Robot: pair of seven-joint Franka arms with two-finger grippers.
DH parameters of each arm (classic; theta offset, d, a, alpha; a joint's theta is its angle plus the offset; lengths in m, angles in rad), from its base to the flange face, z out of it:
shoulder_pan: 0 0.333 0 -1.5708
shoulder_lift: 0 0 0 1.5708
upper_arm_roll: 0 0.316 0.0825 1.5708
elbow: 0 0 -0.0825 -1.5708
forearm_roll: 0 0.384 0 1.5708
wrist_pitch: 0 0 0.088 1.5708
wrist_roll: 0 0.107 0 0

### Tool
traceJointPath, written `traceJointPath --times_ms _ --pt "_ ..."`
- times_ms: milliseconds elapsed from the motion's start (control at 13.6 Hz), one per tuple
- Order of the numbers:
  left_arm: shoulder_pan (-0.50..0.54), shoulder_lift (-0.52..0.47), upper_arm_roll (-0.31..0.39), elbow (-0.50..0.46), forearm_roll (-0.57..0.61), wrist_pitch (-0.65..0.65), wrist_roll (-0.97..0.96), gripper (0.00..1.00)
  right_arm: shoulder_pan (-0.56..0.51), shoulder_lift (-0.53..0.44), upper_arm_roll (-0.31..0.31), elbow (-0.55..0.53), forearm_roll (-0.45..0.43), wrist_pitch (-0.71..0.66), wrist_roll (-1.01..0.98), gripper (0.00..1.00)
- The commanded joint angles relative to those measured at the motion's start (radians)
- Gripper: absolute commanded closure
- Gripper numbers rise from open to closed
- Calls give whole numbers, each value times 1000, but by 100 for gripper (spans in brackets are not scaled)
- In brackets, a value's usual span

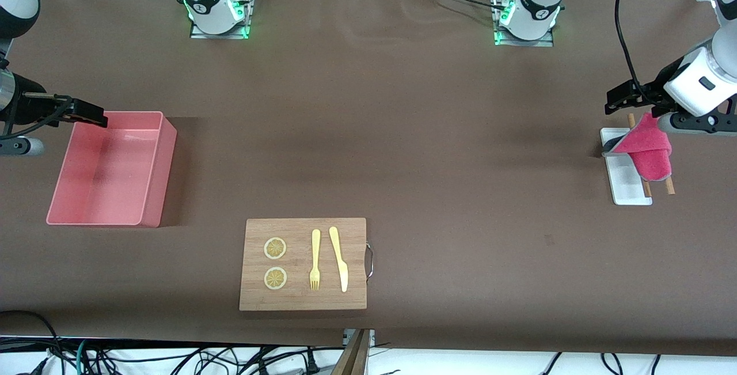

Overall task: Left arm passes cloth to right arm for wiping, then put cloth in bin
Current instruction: 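Move the left gripper down toward the pink cloth on the white holder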

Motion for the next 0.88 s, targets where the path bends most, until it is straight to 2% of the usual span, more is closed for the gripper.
traceJointPath --times_ms 0,147,368,589,810 --pt "16 32 6 53 -13 -29 9 0 1 -3 7 9 -3 -2 5 0" --pt "31 61 8 75 -13 -29 53 0 0 -7 7 15 -6 -2 12 0" --pt "81 110 9 105 8 -29 217 0 0 -7 4 21 -10 -10 6 0" --pt "100 167 8 114 180 -12 470 0 -2 1 5 68 -6 -32 -11 0" --pt "157 237 8 103 208 103 769 0 -5 0 1 87 -6 -36 -11 0"
